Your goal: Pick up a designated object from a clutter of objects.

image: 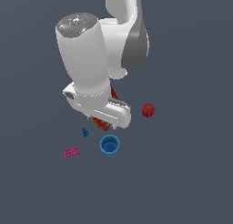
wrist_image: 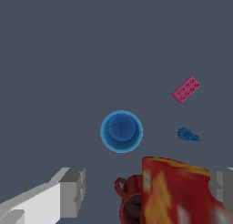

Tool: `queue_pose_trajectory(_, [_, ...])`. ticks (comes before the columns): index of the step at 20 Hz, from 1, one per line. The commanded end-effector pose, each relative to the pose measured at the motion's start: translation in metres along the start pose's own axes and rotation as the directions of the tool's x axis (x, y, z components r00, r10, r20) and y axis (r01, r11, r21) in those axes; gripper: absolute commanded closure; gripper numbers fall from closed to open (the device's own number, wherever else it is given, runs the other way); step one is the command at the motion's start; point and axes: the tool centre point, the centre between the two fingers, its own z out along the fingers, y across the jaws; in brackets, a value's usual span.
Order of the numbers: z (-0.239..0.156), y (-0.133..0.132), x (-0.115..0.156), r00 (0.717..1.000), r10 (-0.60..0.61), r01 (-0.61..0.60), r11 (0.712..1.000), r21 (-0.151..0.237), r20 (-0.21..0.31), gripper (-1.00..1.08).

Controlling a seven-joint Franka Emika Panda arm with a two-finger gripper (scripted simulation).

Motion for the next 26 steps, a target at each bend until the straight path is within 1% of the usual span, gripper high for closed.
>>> queue_pose_trajectory(1, [0.038,0.016,0.008,0.994,0.104,-0.103,0.995,-0.015,0.036,-0.92])
queue_pose_trajectory(3, [0.054,0.029,0.021,0.982,0.187,-0.186,0.982,-0.020,0.034,-0.92])
queue_pose_trajectory(6, [0.079,0.051,0.039,0.951,0.307,-0.307,0.951,-0.028,0.029,-0.92])
queue_pose_trajectory(10, [0.112,0.082,0.061,0.890,0.456,-0.455,0.889,-0.042,0.016,-0.92])
queue_pose_trajectory(14, [0.140,0.110,0.075,0.822,0.569,-0.569,0.821,-0.053,0.001,-0.92])
queue_pose_trajectory(17, [0.157,0.127,0.083,0.776,0.630,-0.630,0.775,-0.059,-0.010,-0.92])
queue_pose_trajectory(20, [0.170,0.141,0.088,0.739,0.673,-0.673,0.737,-0.063,-0.020,-0.92])
queue_pose_trajectory(23, [0.179,0.150,0.091,0.712,0.701,-0.701,0.710,-0.066,-0.026,-0.92])
queue_pose_trajectory(26, [0.184,0.155,0.092,0.698,0.716,-0.716,0.695,-0.067,-0.030,-0.92])
